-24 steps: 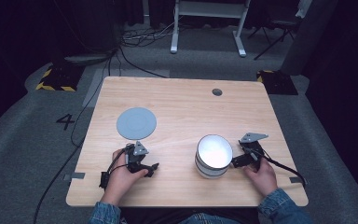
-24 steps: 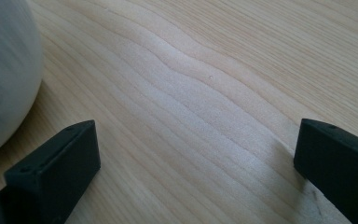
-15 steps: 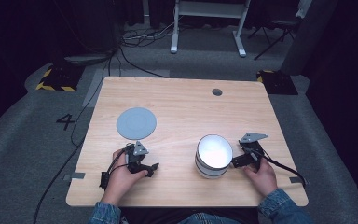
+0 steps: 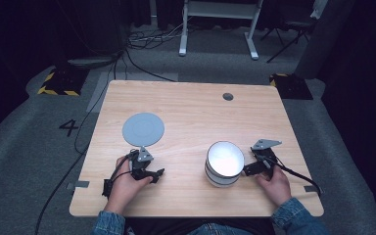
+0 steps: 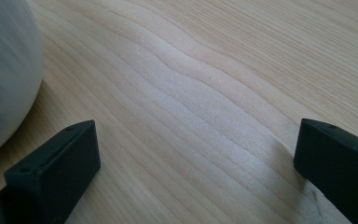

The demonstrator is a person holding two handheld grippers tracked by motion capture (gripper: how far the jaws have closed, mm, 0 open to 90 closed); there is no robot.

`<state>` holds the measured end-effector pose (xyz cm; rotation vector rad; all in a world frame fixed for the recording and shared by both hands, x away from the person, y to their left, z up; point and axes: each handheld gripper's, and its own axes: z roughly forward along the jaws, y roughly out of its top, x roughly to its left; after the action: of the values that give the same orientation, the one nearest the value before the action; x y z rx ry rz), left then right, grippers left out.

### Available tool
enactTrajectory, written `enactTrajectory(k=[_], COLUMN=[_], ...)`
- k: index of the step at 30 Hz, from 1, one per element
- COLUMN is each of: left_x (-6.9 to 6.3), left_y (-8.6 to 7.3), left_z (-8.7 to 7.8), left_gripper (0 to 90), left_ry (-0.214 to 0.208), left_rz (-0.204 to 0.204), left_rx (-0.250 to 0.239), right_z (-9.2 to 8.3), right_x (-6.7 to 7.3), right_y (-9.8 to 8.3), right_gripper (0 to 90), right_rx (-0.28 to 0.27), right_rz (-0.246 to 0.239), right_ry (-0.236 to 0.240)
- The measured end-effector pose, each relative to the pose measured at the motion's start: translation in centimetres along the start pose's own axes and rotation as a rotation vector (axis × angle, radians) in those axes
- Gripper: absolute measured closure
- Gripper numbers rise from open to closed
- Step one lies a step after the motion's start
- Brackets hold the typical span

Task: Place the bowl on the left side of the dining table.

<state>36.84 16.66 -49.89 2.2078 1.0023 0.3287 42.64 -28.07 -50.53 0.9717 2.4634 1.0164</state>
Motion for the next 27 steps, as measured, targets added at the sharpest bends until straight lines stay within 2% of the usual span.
enactTrajectory(k=[2, 4, 7, 9, 13, 18, 19, 21, 22, 24, 25, 27], left_x=[0.3, 0.4, 0.5, 0.5, 0.2, -0.1, -0.1, -0.1, -0.1, -0.2, -0.2, -0.4], left_y=[0.2, 0.6, 1.3, 1.8, 2.8, 4.1, 4.4, 4.8, 5.1, 5.9, 6.4, 7.5], left_z=[-0.4, -1.0, -1.9, -2.5, -3.4, -5.0, -5.3, -5.6, -5.6, -5.7, -5.9, -6.3], left_gripper=[24.1, 24.1, 24.2, 24.3, 25.2, 25.5, 25.4, 25.5, 25.6, 25.8, 25.9, 25.9], left_ry=[0.011, -0.011, -0.023, -0.010, -0.017, -0.041, -0.033, -0.048, -0.042, -0.047, -0.033, -0.045], left_rz=[0.004, -0.018, -0.022, 0.005, 0.002, 0.003, 0.023, 0.015, 0.022, -0.004, 0.016, 0.026], left_rx=[-0.012, -0.033, -0.080, -0.092, -0.117, -0.189, -0.191, -0.200, -0.202, -0.203, -0.198, -0.205], right_z=[0.0, 0.0, 0.0, 0.0, 0.0, 0.0, 0.0, 0.0, 0.0, 0.0, 0.0, 0.0], right_x=[0.0, 0.0, 0.0, 0.0, 0.0, 0.0, 0.0, 0.0, 0.0, 0.0, 0.0, 0.0], right_y=[0.0, 0.0, 0.0, 0.0, 0.0, 0.0, 0.0, 0.0, 0.0, 0.0, 0.0, 0.0], right_gripper=[0.4, 0.4, 0.4, 0.4, 0.4, 0.4, 0.4, 0.4, 0.4, 0.4, 0.4, 0.4], right_rx=[0.001, 0.001, 0.001, 0.001, 0.000, 0.001, 0.001, 0.001, 0.001, 0.001, 0.002, 0.002], right_rz=[-0.001, 0.000, 0.000, -0.001, 0.000, 0.000, 0.000, 0.000, 0.001, 0.003, 0.003, 0.003], right_ry=[0.001, 0.001, 0.001, 0.000, 0.000, 0.000, 0.000, 0.000, -0.001, 0.001, 0.001, 0.001])
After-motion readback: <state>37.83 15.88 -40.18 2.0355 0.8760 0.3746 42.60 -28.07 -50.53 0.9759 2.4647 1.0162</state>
